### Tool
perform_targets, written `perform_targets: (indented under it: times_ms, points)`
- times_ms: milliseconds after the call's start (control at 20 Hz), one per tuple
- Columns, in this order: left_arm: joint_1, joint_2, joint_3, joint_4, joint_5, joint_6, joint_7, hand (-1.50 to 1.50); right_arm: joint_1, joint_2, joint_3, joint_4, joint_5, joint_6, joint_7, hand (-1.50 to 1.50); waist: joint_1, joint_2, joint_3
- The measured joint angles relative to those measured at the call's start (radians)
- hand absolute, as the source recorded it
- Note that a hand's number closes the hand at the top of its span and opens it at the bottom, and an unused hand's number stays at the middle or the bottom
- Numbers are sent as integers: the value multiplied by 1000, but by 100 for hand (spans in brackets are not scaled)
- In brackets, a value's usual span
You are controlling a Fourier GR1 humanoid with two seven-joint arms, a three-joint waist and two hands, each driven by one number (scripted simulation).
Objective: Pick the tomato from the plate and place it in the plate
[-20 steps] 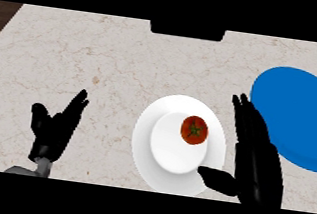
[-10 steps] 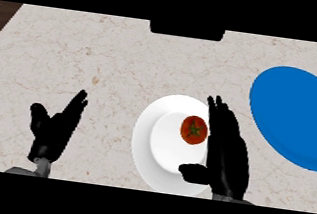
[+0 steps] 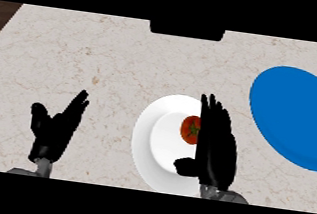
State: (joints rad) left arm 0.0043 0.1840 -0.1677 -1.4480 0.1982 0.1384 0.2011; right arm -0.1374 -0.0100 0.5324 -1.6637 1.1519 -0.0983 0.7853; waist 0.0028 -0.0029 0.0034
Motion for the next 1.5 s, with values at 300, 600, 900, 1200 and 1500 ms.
perform_targets:
  times_ms: [300,600,900,1200,1500]
  points:
    - [0,-12,21,18,-19,-25,-26,0,-47,2,-42,87,-2,-11,5,-150,1,-1,2]
    - [6,-29,28,-7,-39,-25,-1,0,-65,3,-94,169,-27,-21,-59,-150,1,0,1]
    - [17,-31,39,-20,-48,-36,14,0,-109,3,-79,277,-28,-3,-86,150,1,-2,-2]
    - [-2,-49,56,19,-58,-52,-5,0,-130,5,-69,308,31,-22,-106,150,0,-9,-3]
    - [20,-49,61,-15,-62,-62,8,0,-151,-5,-83,322,85,-120,-116,150,2,-6,-2]
